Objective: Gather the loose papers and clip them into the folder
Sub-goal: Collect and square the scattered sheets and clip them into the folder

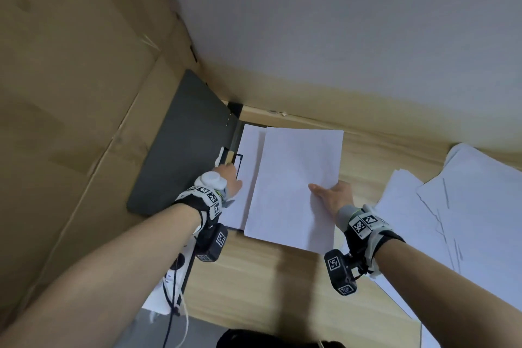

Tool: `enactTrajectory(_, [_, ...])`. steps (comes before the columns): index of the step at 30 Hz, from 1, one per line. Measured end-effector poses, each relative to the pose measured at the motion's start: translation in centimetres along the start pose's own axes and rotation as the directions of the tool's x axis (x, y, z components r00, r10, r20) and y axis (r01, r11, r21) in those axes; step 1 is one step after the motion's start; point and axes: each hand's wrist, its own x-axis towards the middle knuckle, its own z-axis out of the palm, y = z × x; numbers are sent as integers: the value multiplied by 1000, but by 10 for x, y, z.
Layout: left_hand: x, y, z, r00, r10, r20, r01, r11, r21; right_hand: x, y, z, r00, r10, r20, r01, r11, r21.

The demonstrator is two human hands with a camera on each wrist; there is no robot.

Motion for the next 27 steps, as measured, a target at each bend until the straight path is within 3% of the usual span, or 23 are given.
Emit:
enactTrajectory(3, [16, 1, -1, 1000, 5, -20, -3, 991, 130, 2, 0, 10, 1000, 26, -7, -26, 1000, -1])
enactTrajectory(17, [52, -7, 1, 988, 119, 102, -133, 980, 148, 24, -1, 63, 992, 119, -32, -120, 992, -32])
enactTrajectory(21, [55, -9, -1, 992, 112, 51, -117, 985, 126, 29, -3, 85, 991, 120, -52, -125, 986, -108])
enactTrajectory(27, [53, -2, -6, 985, 87, 148, -112, 980, 165, 31, 0, 82, 995, 88, -38, -92, 985, -144])
